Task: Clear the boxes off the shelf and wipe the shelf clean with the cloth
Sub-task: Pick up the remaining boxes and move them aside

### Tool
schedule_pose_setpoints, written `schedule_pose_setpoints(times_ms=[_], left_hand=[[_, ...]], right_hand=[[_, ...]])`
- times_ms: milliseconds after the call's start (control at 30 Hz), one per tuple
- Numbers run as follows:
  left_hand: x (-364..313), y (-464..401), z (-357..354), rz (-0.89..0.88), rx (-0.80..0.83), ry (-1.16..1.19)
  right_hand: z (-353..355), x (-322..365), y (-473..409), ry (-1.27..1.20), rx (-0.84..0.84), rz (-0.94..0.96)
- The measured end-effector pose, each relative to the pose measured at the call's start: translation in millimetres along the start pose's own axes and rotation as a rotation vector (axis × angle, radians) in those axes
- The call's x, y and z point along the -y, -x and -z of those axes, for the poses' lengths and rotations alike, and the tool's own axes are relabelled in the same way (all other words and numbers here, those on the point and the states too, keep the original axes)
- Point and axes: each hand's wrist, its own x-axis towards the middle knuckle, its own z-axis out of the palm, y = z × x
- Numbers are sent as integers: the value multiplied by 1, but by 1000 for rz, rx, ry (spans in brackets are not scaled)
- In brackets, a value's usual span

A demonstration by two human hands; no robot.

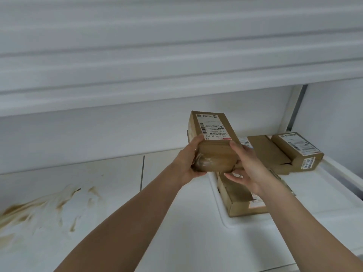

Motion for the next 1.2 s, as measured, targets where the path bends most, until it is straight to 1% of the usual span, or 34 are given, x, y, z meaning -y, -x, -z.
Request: schedule_pose_setpoints(times_ms=[100, 133, 233, 267, 367, 567, 833, 933, 1200], left_hand=[[0, -15, -10, 9, -15, -92], [0, -21, -12, 1, -48, -151], [-2, -34, -22, -22, -216, -274], [-2, -39, -24, -20, -215, -261], [-3, -46, -27, 26, -103, -155], [5, -54, -40, 80, 10, -135], [12, -55, -50, 118, 62, -134], [16, -56, -55, 144, 51, -150], [23, -59, -55, 139, 45, -127]], right_hand=[[5, 3, -12, -59, -52, 1], [7, 4, -17, -65, -78, -1], [16, 5, -32, -66, -143, 13], [19, 6, -38, -61, -157, 22], [26, 12, -51, -24, -186, 53], [34, 20, -70, 76, -221, 74], [43, 16, -80, 110, -254, 55], [45, 13, -81, 118, -268, 54], [49, 4, -84, 125, -285, 50]])
